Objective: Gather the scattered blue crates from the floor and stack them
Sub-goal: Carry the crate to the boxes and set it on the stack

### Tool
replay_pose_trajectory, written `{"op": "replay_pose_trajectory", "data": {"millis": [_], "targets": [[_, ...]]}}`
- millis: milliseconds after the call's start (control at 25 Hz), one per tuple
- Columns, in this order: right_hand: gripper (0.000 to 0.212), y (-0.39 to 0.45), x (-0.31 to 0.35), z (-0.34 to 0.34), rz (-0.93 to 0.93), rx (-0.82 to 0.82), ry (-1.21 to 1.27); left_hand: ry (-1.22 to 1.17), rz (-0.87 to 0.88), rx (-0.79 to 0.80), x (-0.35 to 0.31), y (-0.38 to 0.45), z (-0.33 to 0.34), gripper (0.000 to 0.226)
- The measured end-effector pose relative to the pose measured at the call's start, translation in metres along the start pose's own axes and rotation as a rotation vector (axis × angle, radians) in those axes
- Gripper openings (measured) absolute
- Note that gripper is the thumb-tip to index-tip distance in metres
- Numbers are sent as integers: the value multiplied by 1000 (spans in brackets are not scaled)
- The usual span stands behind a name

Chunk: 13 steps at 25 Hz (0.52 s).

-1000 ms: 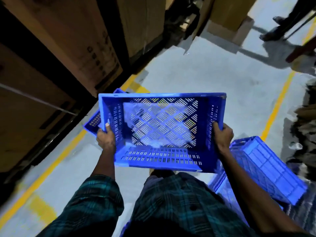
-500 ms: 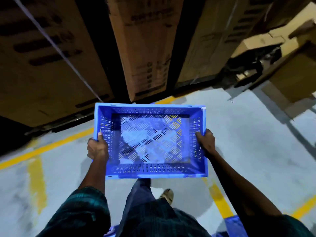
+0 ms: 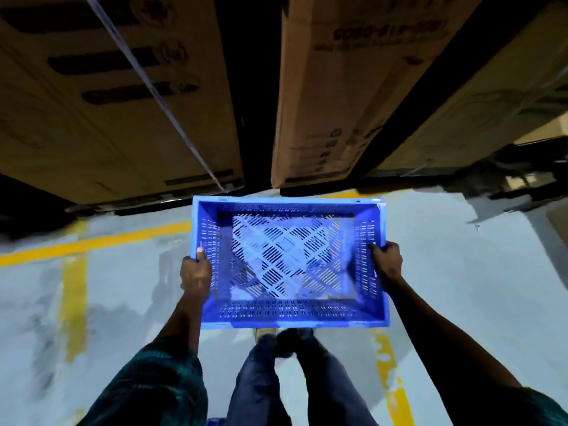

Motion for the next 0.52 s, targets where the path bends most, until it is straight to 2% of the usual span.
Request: {"op": "replay_pose_trajectory", "data": {"millis": [120, 200, 360, 520], "targets": [[46, 63, -13, 52, 44, 44, -2, -27, -99, 41, 56, 47, 56, 85], [46, 104, -19, 89, 45, 80, -47, -41, -166, 41, 88, 73, 88, 84], [45, 170, -24, 147, 9, 129, -137, -93, -203, 38, 103, 99, 132, 78], [46, 226, -21, 196, -127, 109, -213, -31, -138, 89, 153, 158, 178, 83]]}}
Point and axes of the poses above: each hand's wrist, its own y-axis towards the middle knuckle, its own z-axis out of the palm, x = y × z, the point moved 10 cm from there along y, towards the middle knuckle, and after that the axes turned 12 degrees about z, right-handed, at the moved point
